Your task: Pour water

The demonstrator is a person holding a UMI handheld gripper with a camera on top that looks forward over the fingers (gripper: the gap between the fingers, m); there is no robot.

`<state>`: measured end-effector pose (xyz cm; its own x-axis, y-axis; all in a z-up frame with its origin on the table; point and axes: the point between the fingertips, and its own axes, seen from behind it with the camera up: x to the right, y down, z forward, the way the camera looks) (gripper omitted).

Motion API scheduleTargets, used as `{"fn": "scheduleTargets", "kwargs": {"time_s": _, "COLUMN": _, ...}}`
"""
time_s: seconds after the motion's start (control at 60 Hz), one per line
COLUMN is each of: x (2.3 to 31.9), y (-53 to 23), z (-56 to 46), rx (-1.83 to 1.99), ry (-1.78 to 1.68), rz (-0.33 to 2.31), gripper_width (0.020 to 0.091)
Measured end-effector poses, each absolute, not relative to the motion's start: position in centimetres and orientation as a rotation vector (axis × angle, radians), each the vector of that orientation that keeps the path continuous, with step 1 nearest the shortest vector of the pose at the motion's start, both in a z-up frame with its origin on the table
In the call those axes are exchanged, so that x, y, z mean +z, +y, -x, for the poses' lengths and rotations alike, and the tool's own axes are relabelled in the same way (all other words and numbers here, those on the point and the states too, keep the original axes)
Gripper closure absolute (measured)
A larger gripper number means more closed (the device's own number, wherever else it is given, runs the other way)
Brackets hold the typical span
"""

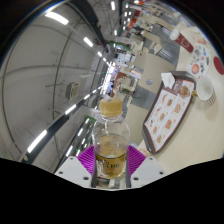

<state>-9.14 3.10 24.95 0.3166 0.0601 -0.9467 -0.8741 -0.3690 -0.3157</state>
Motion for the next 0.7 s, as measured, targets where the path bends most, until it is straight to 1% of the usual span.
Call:
{"fn": "scheduleTargets", "kwargs": {"time_s": 0.017, "x": 25.7, "y": 3.0, "z": 8.4, "rx": 1.265, "ry": 0.798, "rz": 1.599, "gripper_width": 0.0725}}
{"fn": "scheduleTargets", "kwargs": {"time_s": 0.033, "x": 25.6, "y": 3.4, "z": 7.4, "rx": 1.307, "ry": 0.835, "rz": 1.576, "gripper_width": 0.0725}}
{"fn": "scheduleTargets", "kwargs": {"time_s": 0.2, "x": 22.6, "y": 6.3, "z": -0.3, "rx": 1.653, "ry": 1.208, "rz": 1.331, "gripper_width": 0.0726}}
{"fn": "scheduleTargets", "kwargs": {"time_s": 0.317, "x": 18.1, "y": 7.7, "z": -3.4, "rx": 1.754, "ry": 1.415, "rz": 1.229, "gripper_width": 0.0726}}
{"fn": "scheduleTargets", "kwargs": {"time_s": 0.35, "x": 17.7, "y": 6.6, "z": -4.3, "rx": 1.787, "ry": 1.456, "rz": 1.202, "gripper_width": 0.0726}}
{"fn": "scheduleTargets", "kwargs": {"time_s": 0.367, "x": 16.7, "y": 7.8, "z": -4.2, "rx": 1.787, "ry": 1.473, "rz": 1.200, "gripper_width": 0.0726}}
{"fn": "scheduleTargets", "kwargs": {"time_s": 0.4, "x": 15.5, "y": 7.9, "z": -4.4, "rx": 1.790, "ry": 1.505, "rz": 1.201, "gripper_width": 0.0726}}
{"fn": "scheduleTargets", "kwargs": {"time_s": 0.483, "x": 13.8, "y": 7.8, "z": -4.3, "rx": 1.798, "ry": 1.535, "rz": 1.233, "gripper_width": 0.0727}}
{"fn": "scheduleTargets", "kwargs": {"time_s": 0.5, "x": 14.0, "y": 6.8, "z": -4.2, "rx": 1.801, "ry": 1.533, "rz": 1.243, "gripper_width": 0.0727}}
{"fn": "scheduleTargets", "kwargs": {"time_s": 0.6, "x": 13.5, "y": 7.9, "z": -3.9, "rx": 1.792, "ry": 1.492, "rz": 1.311, "gripper_width": 0.0727}}
{"fn": "scheduleTargets", "kwargs": {"time_s": 0.633, "x": 14.6, "y": 5.9, "z": -3.5, "rx": 1.771, "ry": 1.456, "rz": 1.351, "gripper_width": 0.0728}}
{"fn": "scheduleTargets", "kwargs": {"time_s": 0.65, "x": 14.3, "y": 7.0, "z": -3.8, "rx": 1.745, "ry": 1.431, "rz": 1.384, "gripper_width": 0.0727}}
{"fn": "scheduleTargets", "kwargs": {"time_s": 0.7, "x": 15.2, "y": 7.0, "z": -4.1, "rx": 1.674, "ry": 1.328, "rz": 1.471, "gripper_width": 0.0726}}
